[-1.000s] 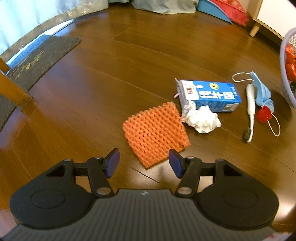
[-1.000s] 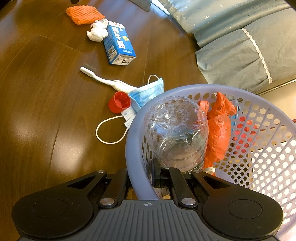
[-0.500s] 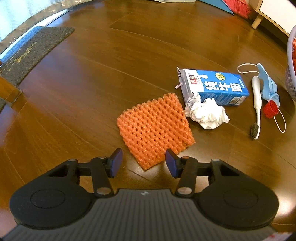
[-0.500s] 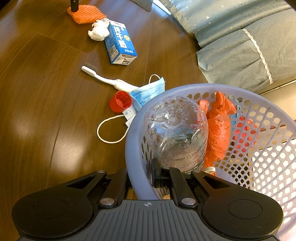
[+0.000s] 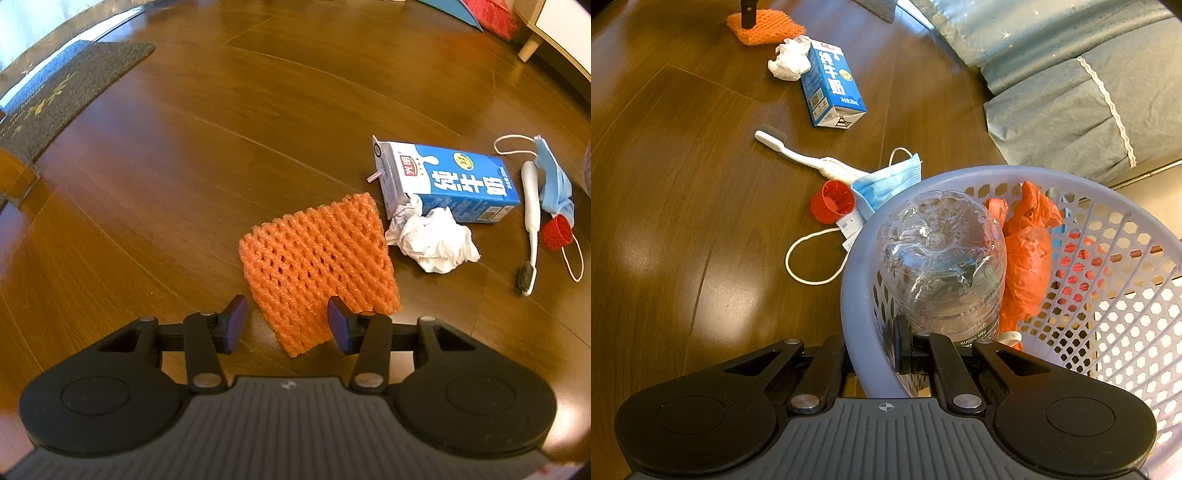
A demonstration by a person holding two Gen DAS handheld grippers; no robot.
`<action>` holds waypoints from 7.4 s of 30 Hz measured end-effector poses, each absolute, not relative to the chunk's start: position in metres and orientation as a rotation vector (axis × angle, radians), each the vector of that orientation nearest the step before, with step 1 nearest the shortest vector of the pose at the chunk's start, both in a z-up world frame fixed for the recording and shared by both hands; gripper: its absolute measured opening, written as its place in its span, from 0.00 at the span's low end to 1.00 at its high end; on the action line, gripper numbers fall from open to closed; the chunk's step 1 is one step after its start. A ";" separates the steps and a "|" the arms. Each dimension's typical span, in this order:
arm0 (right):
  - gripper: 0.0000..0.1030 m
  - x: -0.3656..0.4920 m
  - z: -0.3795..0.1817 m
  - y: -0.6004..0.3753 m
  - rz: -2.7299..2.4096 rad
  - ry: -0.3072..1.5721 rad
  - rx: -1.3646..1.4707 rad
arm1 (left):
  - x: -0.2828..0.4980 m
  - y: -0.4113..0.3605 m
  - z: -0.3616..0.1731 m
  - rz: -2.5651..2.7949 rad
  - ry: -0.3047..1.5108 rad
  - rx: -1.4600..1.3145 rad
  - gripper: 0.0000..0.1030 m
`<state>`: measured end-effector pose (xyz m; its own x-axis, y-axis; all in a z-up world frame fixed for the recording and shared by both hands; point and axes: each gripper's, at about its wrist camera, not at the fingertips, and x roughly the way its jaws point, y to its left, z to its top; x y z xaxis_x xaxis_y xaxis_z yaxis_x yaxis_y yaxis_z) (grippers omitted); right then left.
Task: Collect trash
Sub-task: 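Lower the left tool and grasp the orange foam fruit net, then lift the orange net with the left tool and drop it into the wastebasket, then lower the left tool and grasp the crumpled white tissue, then lift the tissue with the left tool and drop it into the wastebasket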
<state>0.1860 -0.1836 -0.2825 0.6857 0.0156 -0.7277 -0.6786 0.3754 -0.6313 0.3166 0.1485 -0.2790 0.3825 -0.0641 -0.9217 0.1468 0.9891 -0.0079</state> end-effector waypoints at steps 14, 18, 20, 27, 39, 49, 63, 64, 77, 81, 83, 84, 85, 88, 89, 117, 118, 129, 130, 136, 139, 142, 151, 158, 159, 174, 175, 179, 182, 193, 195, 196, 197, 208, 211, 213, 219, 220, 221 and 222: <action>0.03 0.185 -0.282 -0.185 0.496 0.707 -1.107 | 0.317 0.148 -0.284 -0.142 1.189 -0.013 0.17; 0.03 0.185 -0.282 -0.185 0.497 0.707 -1.107 | 0.316 0.141 -0.281 -0.157 1.176 0.022 0.08; 0.03 0.185 -0.282 -0.185 0.498 0.707 -1.108 | 0.314 0.138 -0.280 -0.158 1.167 0.039 0.07; 0.03 0.186 -0.282 -0.184 0.497 0.707 -1.103 | 0.309 0.127 -0.267 -0.196 1.136 0.080 0.07; 0.03 0.186 -0.281 -0.184 0.497 0.706 -1.101 | 0.304 0.093 -0.240 -0.293 1.069 0.142 0.07; 0.03 0.186 -0.280 -0.185 0.499 0.706 -1.101 | 0.304 0.088 -0.232 -0.302 1.041 0.163 0.07; 0.03 0.186 -0.280 -0.185 0.501 0.705 -1.101 | 0.302 0.081 -0.207 -0.344 0.988 0.175 0.07; 0.03 0.186 -0.280 -0.185 0.501 0.704 -1.102 | 0.300 0.079 -0.206 -0.354 0.988 0.175 0.07; 0.03 0.186 -0.281 -0.185 0.503 0.703 -1.111 | 0.299 0.014 -0.166 -0.553 0.929 0.171 0.07; 0.03 0.186 -0.281 -0.184 0.503 0.703 -1.110 | 0.306 -0.016 -0.150 -0.628 0.895 0.183 0.07; 0.03 0.186 -0.281 -0.184 0.502 0.703 -1.108 | 0.310 -0.034 -0.143 -0.669 0.877 0.188 0.07; 0.03 0.186 -0.281 -0.184 0.501 0.702 -1.107 | 0.313 -0.044 -0.139 -0.694 0.870 0.188 0.07; 0.03 0.187 -0.281 -0.184 0.501 0.702 -1.105 | 0.315 -0.053 -0.136 -0.715 0.861 0.188 0.07; 0.03 0.187 -0.281 -0.184 0.502 0.701 -1.103 | 0.321 -0.082 -0.132 -0.780 0.840 0.191 0.07; 0.03 0.187 -0.281 -0.184 0.502 0.701 -1.101 | 0.323 -0.093 -0.130 -0.803 0.835 0.192 0.07; 0.03 0.188 -0.276 -0.191 0.498 0.695 -1.068 | 0.345 -0.104 -0.140 -0.815 0.817 0.191 0.25; 0.03 0.188 -0.276 -0.191 0.498 0.696 -1.067 | 0.341 -0.096 -0.141 -0.805 0.823 0.200 0.25; 0.03 0.188 -0.276 -0.192 0.498 0.694 -1.069 | 0.304 0.007 -0.177 -0.602 0.960 0.216 0.30; 0.03 0.188 -0.276 -0.192 0.498 0.695 -1.068 | 0.302 0.013 -0.181 -0.587 0.974 0.209 0.30; 0.03 0.188 -0.277 -0.192 0.500 0.693 -1.072 | 0.294 0.024 -0.205 -0.552 0.981 0.284 0.38; 0.03 0.188 -0.278 -0.192 0.501 0.693 -1.074 | 0.296 0.028 -0.213 -0.535 0.992 0.276 0.44; 0.03 0.188 -0.278 -0.192 0.501 0.693 -1.074 | 0.298 0.027 -0.222 -0.523 1.005 0.276 0.47; 0.03 0.188 -0.278 -0.192 0.501 0.693 -1.074 | 0.298 0.027 -0.236 -0.510 1.046 0.272 0.55; 0.03 0.188 -0.278 -0.192 0.502 0.692 -1.074 | 0.296 0.024 -0.243 -0.509 1.063 0.288 0.57; 0.03 0.188 -0.278 -0.192 0.502 0.692 -1.074 | 0.296 0.024 -0.243 -0.508 1.064 0.288 0.58; 0.03 0.189 -0.278 -0.192 0.527 0.675 -1.085 | 0.301 0.022 -0.254 -0.491 1.062 0.305 0.73; 0.03 0.189 -0.278 -0.192 0.528 0.675 -1.085 | 0.302 0.022 -0.254 -0.491 1.057 0.302 0.75; 0.03 0.189 -0.278 -0.192 0.528 0.675 -1.085 | 0.307 0.020 -0.258 -0.489 1.053 0.289 0.77; 0.03 0.188 -0.278 -0.192 0.528 0.674 -1.086 | 0.312 0.018 -0.262 -0.490 1.052 0.274 0.77; 0.03 0.188 -0.278 -0.192 0.528 0.674 -1.087 | 0.324 0.002 -0.279 -0.465 1.058 0.282 0.79; 0.03 0.188 -0.278 -0.193 0.527 0.674 -1.085 | 0.325 -0.001 -0.282 -0.462 1.049 0.286 0.79; 0.03 0.188 -0.278 -0.193 0.526 0.675 -1.085 | 0.326 -0.002 -0.283 -0.461 1.044 0.291 0.79; 0.03 0.188 -0.278 -0.194 0.527 0.675 -1.085 | 0.325 -0.004 -0.283 -0.462 1.038 0.301 0.78; 0.03 0.188 -0.279 -0.194 0.529 0.673 -1.085 | 0.321 -0.009 -0.286 -0.475 1.016 0.371 0.50; 0.03 0.188 -0.279 -0.194 0.529 0.673 -1.085 | 0.321 -0.009 -0.285 -0.475 1.018 0.374 0.41; 0.03 0.188 -0.279 -0.195 0.529 0.673 -1.085 | 0.320 -0.009 -0.283 -0.479 1.018 0.373 0.34; 0.03 0.188 -0.279 -0.195 0.529 0.673 -1.085 | 0.319 -0.005 -0.280 -0.474 1.015 0.368 0.20; 0.03 0.188 -0.279 -0.195 0.530 0.673 -1.085 | 0.318 -0.005 -0.278 -0.474 1.015 0.365 0.18; 0.03 0.188 -0.279 -0.195 0.530 0.673 -1.085 | 0.318 -0.004 -0.277 -0.475 1.016 0.362 0.18; 0.03 0.188 -0.279 -0.195 0.530 0.673 -1.085 | 0.318 -0.003 -0.276 -0.476 1.016 0.359 0.18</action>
